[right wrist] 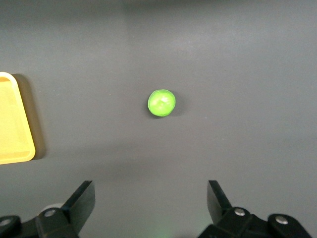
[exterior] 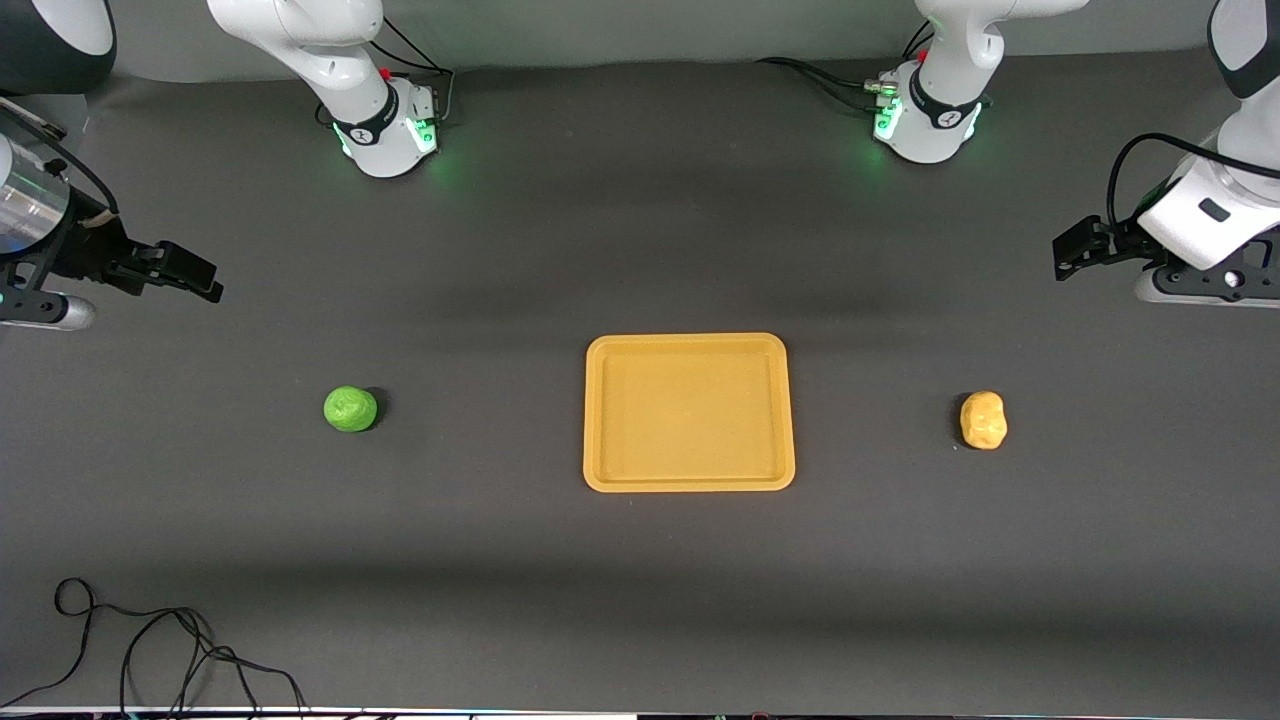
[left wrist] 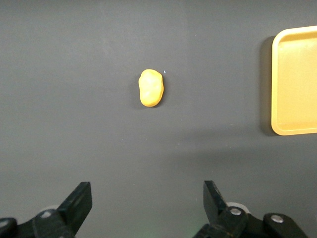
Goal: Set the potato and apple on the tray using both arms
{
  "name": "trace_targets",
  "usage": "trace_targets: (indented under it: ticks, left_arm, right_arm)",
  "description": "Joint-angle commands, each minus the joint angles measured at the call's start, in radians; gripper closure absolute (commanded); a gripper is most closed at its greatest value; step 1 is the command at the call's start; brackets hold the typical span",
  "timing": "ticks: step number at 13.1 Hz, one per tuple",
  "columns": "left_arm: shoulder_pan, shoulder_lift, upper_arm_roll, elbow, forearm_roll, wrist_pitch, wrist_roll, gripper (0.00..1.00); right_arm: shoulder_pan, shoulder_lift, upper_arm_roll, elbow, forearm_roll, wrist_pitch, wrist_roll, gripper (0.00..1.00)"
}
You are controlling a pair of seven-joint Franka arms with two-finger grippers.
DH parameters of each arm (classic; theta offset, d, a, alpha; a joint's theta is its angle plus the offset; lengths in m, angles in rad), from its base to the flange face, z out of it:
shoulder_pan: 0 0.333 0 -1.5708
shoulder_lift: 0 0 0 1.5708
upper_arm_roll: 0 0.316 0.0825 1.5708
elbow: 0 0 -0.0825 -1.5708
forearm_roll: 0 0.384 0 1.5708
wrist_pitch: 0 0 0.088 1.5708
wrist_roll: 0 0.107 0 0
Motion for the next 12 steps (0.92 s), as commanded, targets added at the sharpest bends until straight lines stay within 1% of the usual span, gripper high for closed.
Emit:
trace_targets:
  ticks: [1,4,7,9,11,12]
  left_arm:
    - [-0.006,-0.001,0.005,0.009,-0.008,0.006,-0.016,0.0]
    - [-0.004,0.001,0.005,0.005,-0.008,0.018,-0.016,0.0]
    - [-0.001,0.05,0.005,0.0,-0.006,0.076,-0.015,0.0]
    - [-0.001,0.125,0.006,-0.003,0.0,0.153,-0.013,0.0]
    - [0.008,0.212,0.014,0.002,0.009,0.217,-0.01,0.0]
    - [0.022,0.26,0.014,0.0,0.011,0.266,-0.01,0.0]
  right_arm:
    - [0.061,-0.008,-0.044,-0.005,-0.017,0.001,0.031,0.0]
    - [0.055,-0.003,-0.052,-0.007,-0.019,0.017,0.02,0.0]
    - [0.058,0.007,-0.062,-0.014,-0.019,0.04,0.018,0.0]
    - [0.068,0.032,-0.059,-0.016,-0.023,0.045,0.015,0.0]
    - [0.071,0.044,-0.056,-0.059,-0.037,0.109,0.012,0.0]
    - [0.071,0.061,-0.056,-0.068,-0.045,0.12,0.012,0.0]
